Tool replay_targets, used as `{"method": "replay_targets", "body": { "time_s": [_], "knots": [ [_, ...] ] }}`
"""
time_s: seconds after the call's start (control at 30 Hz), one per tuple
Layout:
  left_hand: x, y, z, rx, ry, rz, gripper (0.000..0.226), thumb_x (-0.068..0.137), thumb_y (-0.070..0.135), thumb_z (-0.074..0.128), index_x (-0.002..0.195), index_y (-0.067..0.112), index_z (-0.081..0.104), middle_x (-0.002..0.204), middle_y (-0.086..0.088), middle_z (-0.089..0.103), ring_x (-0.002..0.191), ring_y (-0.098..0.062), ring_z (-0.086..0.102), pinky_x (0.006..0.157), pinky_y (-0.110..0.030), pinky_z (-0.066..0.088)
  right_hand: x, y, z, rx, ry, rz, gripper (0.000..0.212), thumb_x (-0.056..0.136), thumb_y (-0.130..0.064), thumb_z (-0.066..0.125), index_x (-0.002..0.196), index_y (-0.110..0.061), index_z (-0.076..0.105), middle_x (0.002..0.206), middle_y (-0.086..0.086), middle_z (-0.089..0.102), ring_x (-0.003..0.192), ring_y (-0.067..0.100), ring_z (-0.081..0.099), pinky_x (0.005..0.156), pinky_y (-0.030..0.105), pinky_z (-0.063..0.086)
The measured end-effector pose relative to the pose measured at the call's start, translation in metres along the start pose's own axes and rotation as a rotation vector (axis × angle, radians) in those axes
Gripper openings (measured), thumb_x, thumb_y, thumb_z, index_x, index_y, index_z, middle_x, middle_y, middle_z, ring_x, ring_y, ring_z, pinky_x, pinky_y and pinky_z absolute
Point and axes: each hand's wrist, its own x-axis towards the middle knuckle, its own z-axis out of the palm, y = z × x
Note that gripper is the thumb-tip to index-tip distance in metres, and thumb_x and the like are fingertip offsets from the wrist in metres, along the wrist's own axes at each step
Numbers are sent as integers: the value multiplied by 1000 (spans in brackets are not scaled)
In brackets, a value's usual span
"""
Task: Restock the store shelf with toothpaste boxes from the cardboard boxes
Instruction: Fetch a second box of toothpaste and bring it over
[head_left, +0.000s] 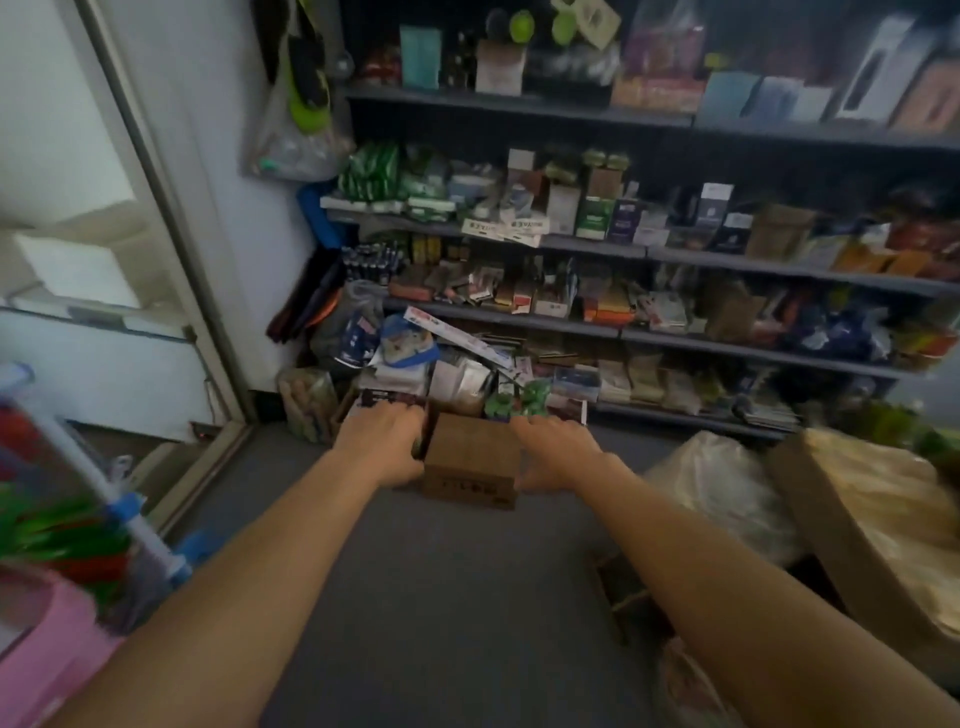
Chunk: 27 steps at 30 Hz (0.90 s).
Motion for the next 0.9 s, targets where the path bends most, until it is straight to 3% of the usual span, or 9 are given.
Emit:
{"method": "replay_targets", "body": {
  "time_s": [0.17,0.3,0.5,0.67,0.9],
  "knots": [
    [119,-78,12,13,-39,-71,41,80,40,63,112,17,52,119,-5,57,109,-25,55,85,-38,49,154,6,-17,-7,-31,-98,66,82,-40,65,135,-15,34,136,11,47,121,32,49,96,45,46],
    [213,-149,35,-6,-51,-108,45,77,41,65,113,17,53,118,-6,59,108,-26,58,85,-38,50,266,1,-11,-12,-83,-126,76,81,-44,68,139,-15,29,136,12,44,123,33,46,95,43,44],
    [343,-238,70,-76,-85,-134,44,79,43,63,114,18,52,119,-5,58,107,-27,59,84,-37,49,410,4,-2,95,-132,-46,71,85,-40,66,140,-13,29,134,12,46,121,33,47,92,44,44],
    [442,-296,113,-180,-206,-161,43,79,42,63,112,17,53,115,-6,61,105,-26,60,82,-35,49,522,10,18,254,-195,23,67,87,-44,59,140,-15,31,141,11,42,124,31,46,94,41,44],
    [592,-368,213,-280,-288,-254,33,86,39,59,108,15,55,111,-6,63,101,-26,60,85,-37,51,690,31,100,509,-230,152,58,89,-48,54,132,-13,36,134,14,49,118,32,51,92,43,47]
  ]
}}
